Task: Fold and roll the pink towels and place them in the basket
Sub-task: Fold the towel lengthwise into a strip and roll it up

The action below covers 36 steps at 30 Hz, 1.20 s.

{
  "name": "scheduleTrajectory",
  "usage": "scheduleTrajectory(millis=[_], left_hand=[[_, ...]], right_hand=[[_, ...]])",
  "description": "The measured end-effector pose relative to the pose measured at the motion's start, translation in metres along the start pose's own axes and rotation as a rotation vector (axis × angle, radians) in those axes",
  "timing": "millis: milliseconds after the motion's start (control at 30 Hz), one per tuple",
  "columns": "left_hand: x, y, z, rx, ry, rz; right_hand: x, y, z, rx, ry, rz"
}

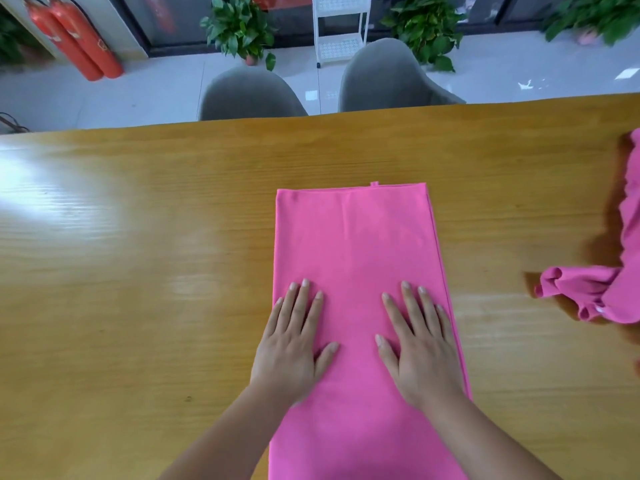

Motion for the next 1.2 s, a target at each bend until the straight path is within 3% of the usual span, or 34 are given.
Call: scheduleTrajectory(millis=[200,367,467,633,833,1000,1100,1200], left_hand=[[0.078,0.027,-0.012,0.053,0.06,-0.101],[0.138,0.07,0.006,-0.021,0.18,-0.223],[0.101,0.051,0.021,-0.121,0.078,-0.119],[0.013,0.01,-0.002,-0.022,0.015,-0.044],[0.078,0.028,-0.016,0.044,0.04,-0.108],[0.146,0.072,-0.003,0.066,0.203,-0.257],[0.122,0.059,0.02,-0.09,0.125,-0.151],[0.051,0.027,0.019,-0.048,-0.022,-0.06]], right_hand=[[0.081,0.023,0.007,-0.064,-0.007,-0.022],[0.135,0.057,-0.011,-0.015,-0.041,-0.135],[0.094,0.038,-0.025,-0.009,-0.003,-0.048],[0.012,0.008,0.011,-0.009,-0.041,-0.019],[0.076,0.022,0.018,-0.051,-0.063,-0.03],[0.141,0.062,0.012,-0.033,-0.08,-0.177],[0.113,0.052,-0.008,-0.01,-0.033,-0.09],[0.046,0.022,-0.002,-0.04,-0.008,-0.022]])
Point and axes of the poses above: each hand's wrist, its own x-axis towards the middle knuckle, its own y-axis out of the back of the hand, z = x × y, the point moved 3 cm from there along x, towards the middle knuckle, and after that the axes turned 3 degrees about -z, right-handed, at the moved point
